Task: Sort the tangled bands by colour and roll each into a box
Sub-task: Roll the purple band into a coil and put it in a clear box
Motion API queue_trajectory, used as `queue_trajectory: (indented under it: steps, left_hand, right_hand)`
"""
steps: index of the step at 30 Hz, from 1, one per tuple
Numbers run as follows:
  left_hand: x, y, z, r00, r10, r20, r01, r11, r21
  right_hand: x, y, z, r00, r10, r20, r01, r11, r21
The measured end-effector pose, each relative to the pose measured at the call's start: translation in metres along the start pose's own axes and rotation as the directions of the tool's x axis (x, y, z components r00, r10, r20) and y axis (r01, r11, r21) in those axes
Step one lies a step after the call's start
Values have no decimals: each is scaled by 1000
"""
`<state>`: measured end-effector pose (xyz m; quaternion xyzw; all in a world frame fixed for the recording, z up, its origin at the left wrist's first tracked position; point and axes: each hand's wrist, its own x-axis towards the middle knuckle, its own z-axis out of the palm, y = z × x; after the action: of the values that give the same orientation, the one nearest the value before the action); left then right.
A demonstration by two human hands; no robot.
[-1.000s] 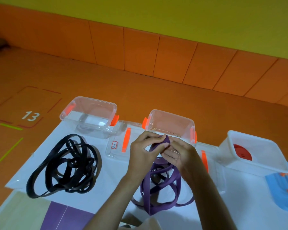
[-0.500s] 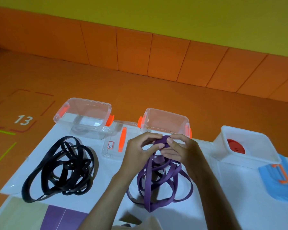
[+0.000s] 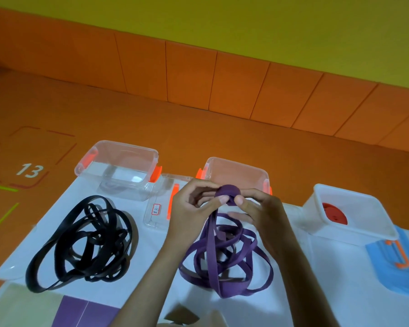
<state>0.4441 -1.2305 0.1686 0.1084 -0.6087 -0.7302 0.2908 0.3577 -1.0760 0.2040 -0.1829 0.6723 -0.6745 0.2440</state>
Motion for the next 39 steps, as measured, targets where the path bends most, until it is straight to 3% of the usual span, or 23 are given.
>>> queue_trajectory:
  steps: [4, 9, 15, 18, 22, 27, 31, 34, 39]
  left_hand:
    - [-2, 6, 4, 996, 50, -78, -51, 999, -12]
    - [-2, 11, -1, 986, 92, -140, -89, 996, 27]
    - [-1, 23, -27, 999, 43, -5, -43, 998, 42]
    - [-1, 33, -31, 996, 80, 34, -82, 993, 88]
    - [-7, 43, -32, 990, 138, 2, -137, 986, 91]
    - [-12, 57, -33, 992, 108, -58, -104, 992, 69]
    - [-14, 61, -32, 982, 187, 32, -189, 973, 134]
    - [-15, 57, -27, 974, 213, 83, -225, 959, 174]
    - [-13, 49, -25, 976, 188, 113, -205, 964, 168]
  right_hand:
    - [2, -2, 1, 997, -82, 10, 82, 996, 24]
    - [4, -10, 10, 991, -68, 115, 80, 991, -104]
    - [6, -15, 26, 990, -110, 86, 108, 994, 26]
    - [3, -15, 33, 987, -131, 89, 133, 991, -12]
    - [2, -18, 35, 977, -169, 132, 190, 966, -175]
    - [-8, -26, 42, 970, -195, 149, 214, 969, -126]
    - [-15, -42, 35, 975, -87, 204, 90, 996, -4]
    - [-18, -51, 29, 988, -37, 147, 44, 998, -50]
    - [-20, -56, 27, 999, -30, 15, 29, 999, 23]
